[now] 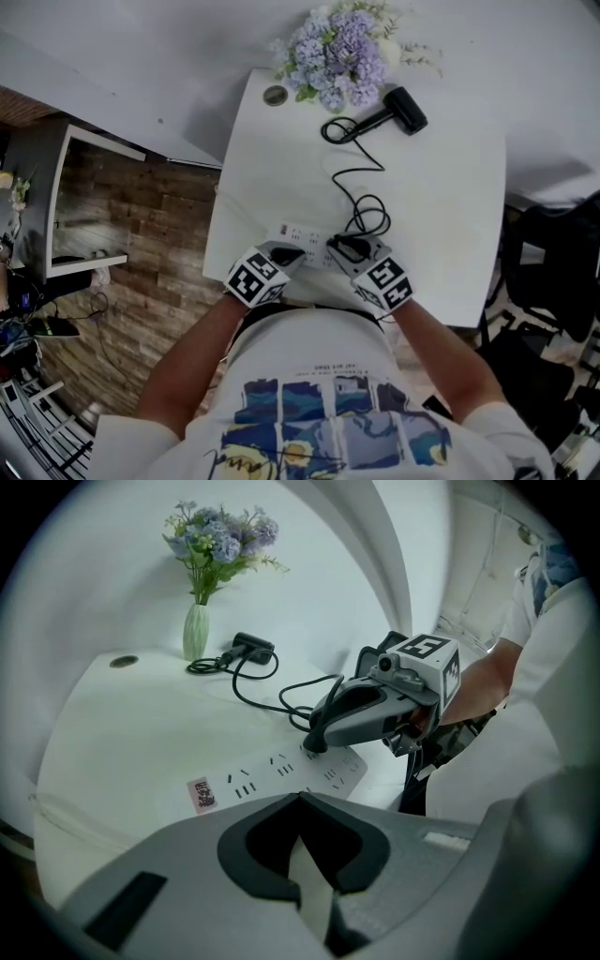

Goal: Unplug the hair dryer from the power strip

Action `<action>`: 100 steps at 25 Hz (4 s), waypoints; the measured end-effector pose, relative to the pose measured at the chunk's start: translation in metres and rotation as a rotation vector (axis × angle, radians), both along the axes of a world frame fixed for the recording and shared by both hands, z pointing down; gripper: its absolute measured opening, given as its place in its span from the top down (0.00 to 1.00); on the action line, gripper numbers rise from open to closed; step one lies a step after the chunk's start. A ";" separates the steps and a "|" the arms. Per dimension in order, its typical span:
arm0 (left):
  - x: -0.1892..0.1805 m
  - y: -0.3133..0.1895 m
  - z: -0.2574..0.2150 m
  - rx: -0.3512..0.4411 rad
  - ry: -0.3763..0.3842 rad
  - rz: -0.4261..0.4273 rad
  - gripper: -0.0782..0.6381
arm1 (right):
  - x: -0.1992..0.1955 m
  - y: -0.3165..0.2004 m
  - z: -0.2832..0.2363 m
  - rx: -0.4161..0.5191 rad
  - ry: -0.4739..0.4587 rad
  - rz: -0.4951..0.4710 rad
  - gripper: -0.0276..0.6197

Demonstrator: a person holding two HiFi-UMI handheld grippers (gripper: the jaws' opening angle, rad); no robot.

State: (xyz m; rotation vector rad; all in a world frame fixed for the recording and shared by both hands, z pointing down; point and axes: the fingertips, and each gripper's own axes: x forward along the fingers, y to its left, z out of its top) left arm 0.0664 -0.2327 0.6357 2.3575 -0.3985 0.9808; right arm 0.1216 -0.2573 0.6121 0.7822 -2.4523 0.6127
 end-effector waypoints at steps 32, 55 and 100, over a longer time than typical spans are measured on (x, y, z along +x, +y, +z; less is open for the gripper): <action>-0.002 -0.001 0.002 -0.090 0.019 0.010 0.89 | -0.006 0.005 -0.011 0.083 0.129 0.032 0.87; -0.002 -0.002 0.000 -0.117 0.018 0.025 0.89 | 0.005 -0.033 -0.106 0.167 0.014 0.186 0.86; -0.002 0.001 -0.001 -0.114 0.017 0.038 0.89 | 0.023 -0.008 -0.141 0.194 -0.030 0.296 0.86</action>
